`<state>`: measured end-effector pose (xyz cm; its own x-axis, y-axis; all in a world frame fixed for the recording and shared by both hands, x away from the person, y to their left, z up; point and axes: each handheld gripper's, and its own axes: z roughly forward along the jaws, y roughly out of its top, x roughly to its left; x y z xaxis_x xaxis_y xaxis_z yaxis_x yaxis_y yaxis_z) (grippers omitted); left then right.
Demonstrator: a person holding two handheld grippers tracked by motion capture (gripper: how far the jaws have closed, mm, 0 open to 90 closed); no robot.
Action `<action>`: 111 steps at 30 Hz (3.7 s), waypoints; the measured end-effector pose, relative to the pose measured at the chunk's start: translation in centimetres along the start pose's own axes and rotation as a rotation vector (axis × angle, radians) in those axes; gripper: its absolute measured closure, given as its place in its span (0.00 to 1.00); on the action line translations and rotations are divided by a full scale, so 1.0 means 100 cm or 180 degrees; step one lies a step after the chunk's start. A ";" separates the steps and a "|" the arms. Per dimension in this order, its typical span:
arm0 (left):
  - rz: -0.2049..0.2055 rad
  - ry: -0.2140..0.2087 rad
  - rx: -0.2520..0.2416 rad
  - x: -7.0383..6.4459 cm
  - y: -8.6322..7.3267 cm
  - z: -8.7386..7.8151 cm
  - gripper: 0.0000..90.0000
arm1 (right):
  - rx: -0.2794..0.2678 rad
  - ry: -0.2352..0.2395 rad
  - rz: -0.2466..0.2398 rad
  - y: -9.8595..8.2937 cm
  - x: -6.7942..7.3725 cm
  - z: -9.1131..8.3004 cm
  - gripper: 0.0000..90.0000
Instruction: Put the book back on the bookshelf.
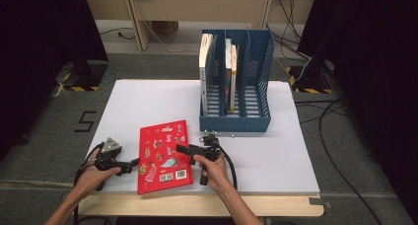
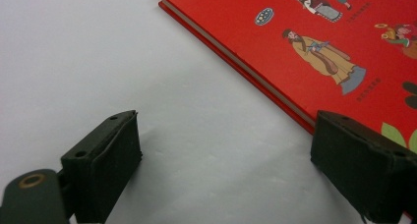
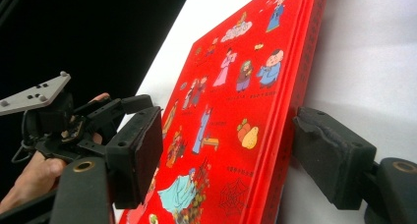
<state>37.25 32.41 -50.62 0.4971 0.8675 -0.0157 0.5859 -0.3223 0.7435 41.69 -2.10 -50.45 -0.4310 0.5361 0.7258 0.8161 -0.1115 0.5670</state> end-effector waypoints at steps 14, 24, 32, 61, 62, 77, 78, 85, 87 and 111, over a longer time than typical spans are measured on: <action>0.0002 -0.0006 0.0004 0.000 0.000 0.000 0.11 | 0.0260 0.0258 -0.0098 -0.003 -0.001 0.012 0.50; -0.0006 -0.0023 -0.0005 0.001 0.000 0.000 0.12 | 0.0553 0.0171 -0.0812 -0.006 0.014 0.022 0.52; -0.0162 -0.0154 -0.0091 0.009 -0.001 -0.003 0.16 | 0.0402 0.0213 -0.1197 -0.005 0.020 0.018 0.53; -0.0385 -0.0226 -0.0279 -0.006 0.008 -0.016 0.40 | 0.0071 0.0668 -0.1551 0.009 0.051 -0.005 0.74; -0.0387 -0.0230 -0.0282 -0.006 0.009 -0.016 0.41 | 0.0074 0.0673 -0.1575 0.010 0.052 -0.005 0.74; -0.0427 -0.0278 -0.0220 -0.002 0.007 -0.014 0.19 | 0.0017 0.0786 -0.1415 0.012 0.061 -0.006 0.83; -0.0404 -0.0246 -0.0189 -0.002 0.006 -0.013 0.19 | 0.0012 0.0785 -0.1430 0.013 0.062 -0.007 0.83; -0.0417 -0.0211 -0.0167 0.002 0.005 -0.012 0.19 | -0.0071 0.0819 -0.1520 0.013 0.073 -0.013 0.84; -0.0429 -0.0185 -0.0164 0.004 0.004 -0.012 0.19 | -0.0134 0.0833 -0.1548 0.014 0.077 -0.017 0.84; -0.0198 0.0197 -0.0029 0.014 -0.001 -0.003 0.16 | -0.1016 0.0152 -0.2333 0.042 0.067 -0.033 0.84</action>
<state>37.65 33.76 -50.54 0.4192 0.9077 -0.0208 0.6086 -0.2639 0.7483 40.97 -1.76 -41.93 -0.8368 0.5300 0.1370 0.1723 0.0175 0.9849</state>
